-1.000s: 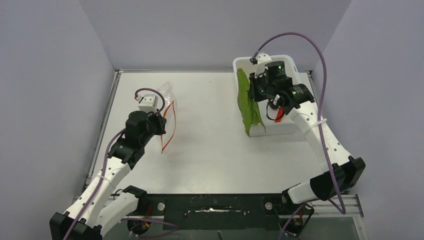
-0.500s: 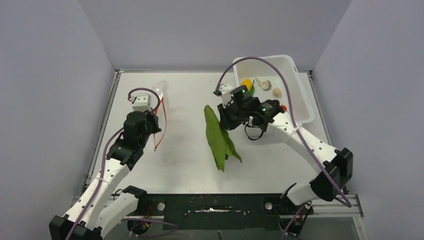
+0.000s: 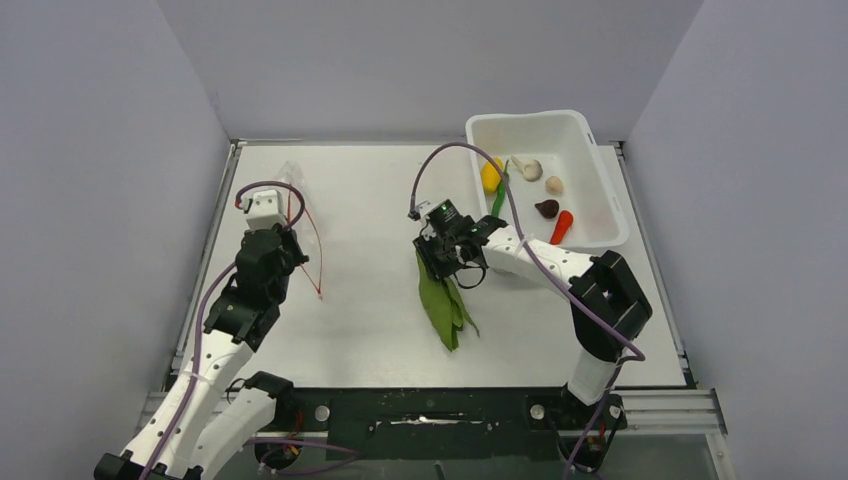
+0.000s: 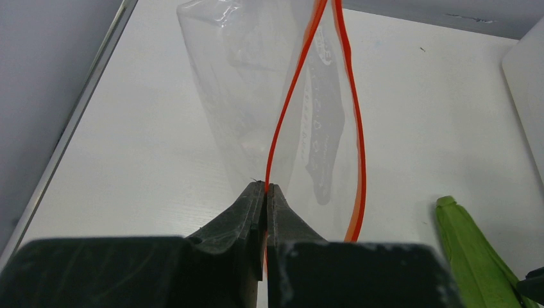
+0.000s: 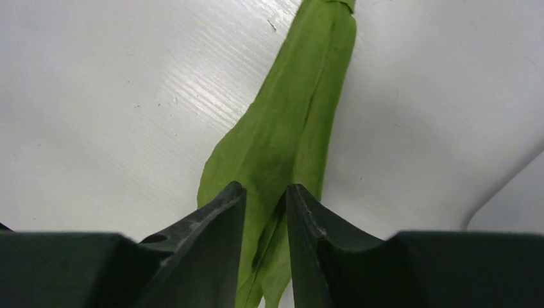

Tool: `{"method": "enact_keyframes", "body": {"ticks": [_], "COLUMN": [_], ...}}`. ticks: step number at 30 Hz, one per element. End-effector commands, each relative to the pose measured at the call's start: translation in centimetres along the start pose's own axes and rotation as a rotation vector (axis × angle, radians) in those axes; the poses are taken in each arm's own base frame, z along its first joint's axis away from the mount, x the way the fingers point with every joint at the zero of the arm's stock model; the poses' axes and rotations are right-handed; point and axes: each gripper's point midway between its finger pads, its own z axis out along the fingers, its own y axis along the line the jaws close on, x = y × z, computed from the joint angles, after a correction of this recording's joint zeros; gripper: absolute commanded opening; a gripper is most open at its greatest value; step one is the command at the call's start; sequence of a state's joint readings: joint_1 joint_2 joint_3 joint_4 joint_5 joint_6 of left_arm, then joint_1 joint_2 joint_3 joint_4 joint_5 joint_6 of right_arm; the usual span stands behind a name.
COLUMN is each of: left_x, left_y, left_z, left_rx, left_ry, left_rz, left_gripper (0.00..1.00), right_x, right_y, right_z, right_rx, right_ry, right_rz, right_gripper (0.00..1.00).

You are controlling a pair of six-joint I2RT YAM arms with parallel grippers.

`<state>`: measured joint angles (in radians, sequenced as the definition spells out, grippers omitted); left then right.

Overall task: Place the food in the zip-top bag and seal the zipper
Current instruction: Place the fake vegetable at the center of the board, then pick up the fake vegetable at the center of the board.

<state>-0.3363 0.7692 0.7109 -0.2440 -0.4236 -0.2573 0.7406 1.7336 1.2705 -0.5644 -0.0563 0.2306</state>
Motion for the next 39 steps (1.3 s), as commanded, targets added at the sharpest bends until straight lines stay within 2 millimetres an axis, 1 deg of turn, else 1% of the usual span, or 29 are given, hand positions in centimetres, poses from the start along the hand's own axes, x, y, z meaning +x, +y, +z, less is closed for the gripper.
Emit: {"method": "enact_keyframes", "body": {"ticks": [1,4,6,8,11,13,14,17,21,26,27,29,31,33,35,37,39], "left_x": [-1.2,-1.3,-1.2,-1.1,-0.8,-0.6,-0.5,-0.2,0.0,0.3,0.3,0.4,0.5,0.6,0.7,0.8,1.0], "left_y": [-0.3,-0.6,-0.8,-1.1,-1.5,-1.8,-1.9,-2.2,-2.3,-2.5,-2.6,-2.8,-2.9,-3.2,-3.4,-3.8,-4.0], "left_z": [0.0,0.0,0.0,0.1,0.1,0.2,0.2,0.4,0.5,0.7,0.7,0.7,0.7,0.7,0.8,0.9,1.0], "left_rx": [0.014,0.034,0.046,0.06,0.082,0.094,0.099,0.108,0.113,0.119,0.123,0.134,0.144,0.154,0.169,0.185,0.194], "left_ry": [-0.041,-0.042,-0.042,-0.037,-0.023,-0.014,-0.011,0.004,0.011,0.024,0.026,0.025,0.028,0.034,0.036,0.036,0.046], "left_rz": [-0.012,-0.016,-0.017,-0.016,-0.014,-0.019,-0.019,-0.016,-0.015,-0.013,-0.011,-0.011,-0.014,-0.018,-0.019,-0.023,-0.027], "left_gripper": [0.0,0.0,0.0,0.0,0.0,0.0,0.0,0.0,0.0,0.0,0.0,0.0,0.0,0.0,0.0,0.0,0.0], "right_x": [-3.2,-3.1,-2.6,-1.9,-0.7,-0.1,0.1,0.5,0.7,1.6,1.8,2.2,2.4,2.1,1.6,1.3,1.0], "right_y": [1.6,2.6,2.7,2.2,1.0,0.1,-0.2,-1.3,-1.8,-2.1,-2.1,-2.1,-2.0,-1.9,-1.5,-1.2,-1.2], "right_z": [-0.4,-0.5,-0.4,-0.4,-0.4,-0.4,-0.4,-0.7,-0.6,0.8,1.1,1.5,1.6,1.3,0.8,0.3,-0.3], "right_rx": [0.008,-0.001,0.022,0.062,0.13,0.175,0.192,0.247,0.267,0.273,0.272,0.267,0.262,0.255,0.236,0.218,0.214], "right_ry": [-0.138,-0.159,-0.154,-0.148,-0.131,-0.12,-0.115,-0.109,-0.116,-0.096,-0.086,-0.073,-0.07,-0.084,-0.105,-0.121,-0.129], "right_rz": [0.04,0.061,0.067,0.065,0.057,0.045,0.037,0.023,0.004,-0.019,-0.022,-0.027,-0.03,-0.028,-0.027,-0.033,-0.038], "right_gripper": [0.37,0.51,0.59,0.65,0.72,0.79,0.81,0.83,0.83,0.82,0.81,0.75,0.61,0.46,0.35,0.27,0.23]}}
